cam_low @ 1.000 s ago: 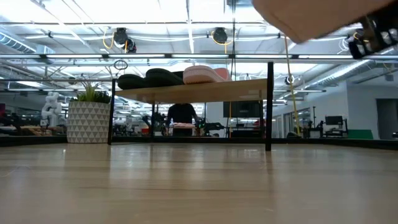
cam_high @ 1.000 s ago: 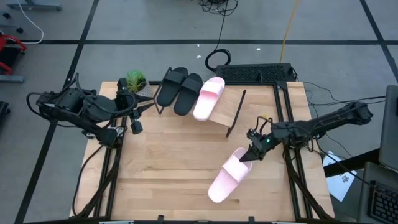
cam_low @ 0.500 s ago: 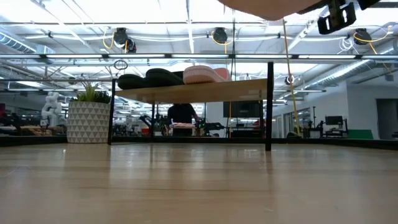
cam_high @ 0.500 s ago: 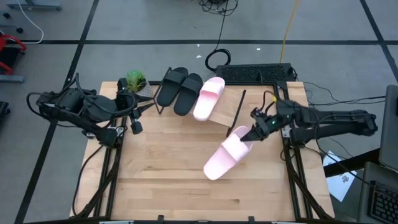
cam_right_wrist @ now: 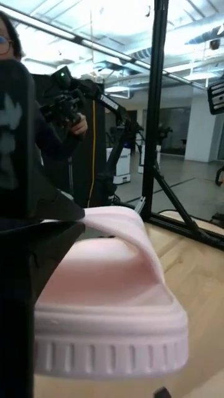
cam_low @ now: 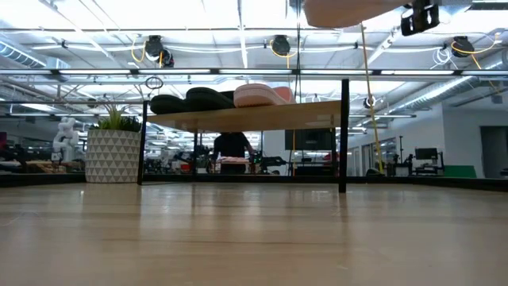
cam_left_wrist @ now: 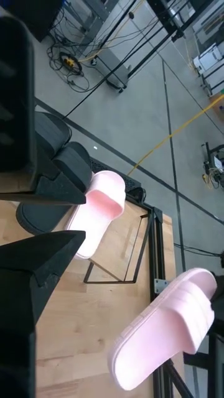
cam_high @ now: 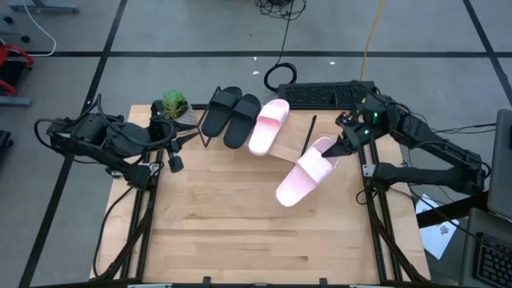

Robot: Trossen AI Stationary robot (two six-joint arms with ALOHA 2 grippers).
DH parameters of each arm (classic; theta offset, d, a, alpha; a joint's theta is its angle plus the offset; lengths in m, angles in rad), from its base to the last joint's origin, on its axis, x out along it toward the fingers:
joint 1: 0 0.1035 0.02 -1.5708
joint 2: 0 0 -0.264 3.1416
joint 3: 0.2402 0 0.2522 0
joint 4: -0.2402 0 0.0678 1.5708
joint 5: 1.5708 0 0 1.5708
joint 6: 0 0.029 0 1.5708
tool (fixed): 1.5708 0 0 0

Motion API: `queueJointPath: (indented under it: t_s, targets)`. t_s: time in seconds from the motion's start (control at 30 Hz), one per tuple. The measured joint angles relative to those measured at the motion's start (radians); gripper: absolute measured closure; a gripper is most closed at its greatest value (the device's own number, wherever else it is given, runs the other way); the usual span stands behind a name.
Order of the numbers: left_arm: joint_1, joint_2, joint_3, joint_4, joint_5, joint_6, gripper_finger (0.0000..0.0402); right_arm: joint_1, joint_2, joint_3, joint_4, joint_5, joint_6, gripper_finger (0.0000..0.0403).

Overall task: Pick and place slides into the shelf
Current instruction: Put the pink slipper on the shelf

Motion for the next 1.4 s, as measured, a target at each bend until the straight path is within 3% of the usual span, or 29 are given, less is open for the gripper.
queueJointPath:
  t_s: [0.3,0.57,0.73,1.13,1.4]
  targets:
    - [0.000,0.000,0.000,0.076,0.014,0.041,0.0321,-0.190,0.108,0.072,-0.001,-0.176,-0.221,0.0403]
    - [0.000,0.000,0.000,0.080,0.034,0.036,0.0321,-0.350,0.229,0.151,0.109,-0.336,-0.351,0.0401]
    - [0.000,0.000,0.000,0.079,0.034,0.036,0.0321,-0.417,0.292,0.170,0.144,-0.365,-0.395,0.0401]
    - [0.000,0.000,0.000,0.092,0.029,0.040,0.0321,-0.418,0.273,0.177,0.176,-0.354,-0.427,0.0403]
    - [0.000,0.000,0.000,0.101,0.037,0.031,0.0321,-0.296,0.223,0.177,0.169,-0.329,-0.391,0.0403]
